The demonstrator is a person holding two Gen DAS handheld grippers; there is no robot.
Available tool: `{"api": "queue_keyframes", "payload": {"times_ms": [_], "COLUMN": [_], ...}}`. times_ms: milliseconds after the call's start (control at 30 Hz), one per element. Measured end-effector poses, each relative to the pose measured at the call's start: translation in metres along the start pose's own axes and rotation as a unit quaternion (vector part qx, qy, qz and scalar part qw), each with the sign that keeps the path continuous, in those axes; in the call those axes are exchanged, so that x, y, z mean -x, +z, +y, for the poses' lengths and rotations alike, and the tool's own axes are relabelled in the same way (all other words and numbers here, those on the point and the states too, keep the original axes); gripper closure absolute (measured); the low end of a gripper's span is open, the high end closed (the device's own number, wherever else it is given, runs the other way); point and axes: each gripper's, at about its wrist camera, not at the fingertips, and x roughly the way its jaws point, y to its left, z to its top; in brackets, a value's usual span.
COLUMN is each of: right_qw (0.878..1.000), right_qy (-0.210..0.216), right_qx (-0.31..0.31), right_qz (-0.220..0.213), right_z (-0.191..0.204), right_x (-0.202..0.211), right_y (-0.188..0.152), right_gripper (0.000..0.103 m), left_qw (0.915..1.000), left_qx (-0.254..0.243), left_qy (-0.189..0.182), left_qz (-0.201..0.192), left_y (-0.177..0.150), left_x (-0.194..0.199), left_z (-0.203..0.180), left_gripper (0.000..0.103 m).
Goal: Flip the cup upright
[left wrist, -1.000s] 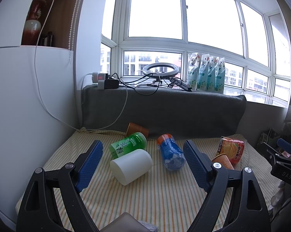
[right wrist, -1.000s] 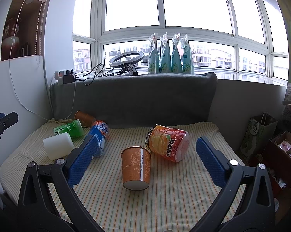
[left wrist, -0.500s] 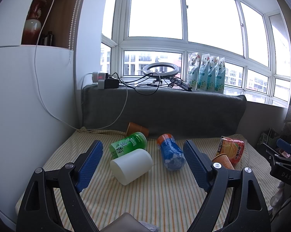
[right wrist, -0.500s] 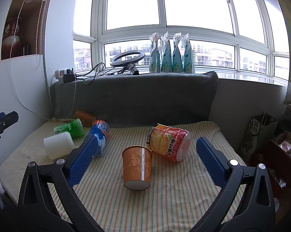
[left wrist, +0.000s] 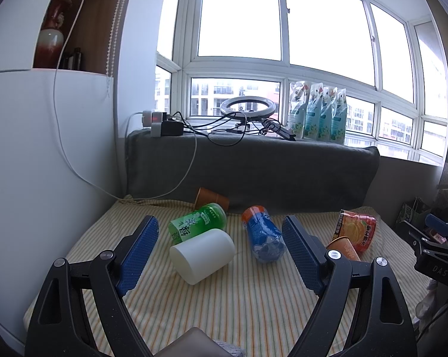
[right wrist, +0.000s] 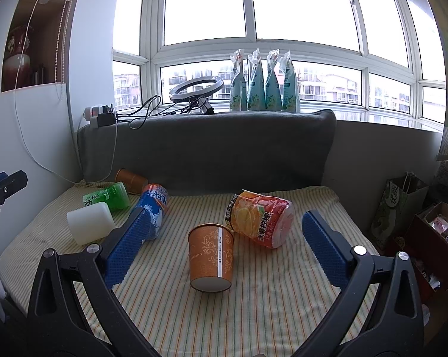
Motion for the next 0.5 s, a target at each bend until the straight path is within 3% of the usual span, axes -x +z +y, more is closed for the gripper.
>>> {"api": "queue_keyframes", "payload": {"times_ms": [500], "right_qw": [1.0], "right_qy": [0.001], "right_qx": [-0.001], "right_qz": [0.006], "right_z": [0.001], "right_x": [-0.0055], "right_y": [-0.0056], "right_gripper": [0.0], "left_qw": [1.0], "left_qx": [-0.001], "left_qy": [0.0], "left_qz": [0.002], "left_y": [-0.0039], "left_x": [-0.0016], "left_z": [0.002], "left_gripper": [0.018]}}
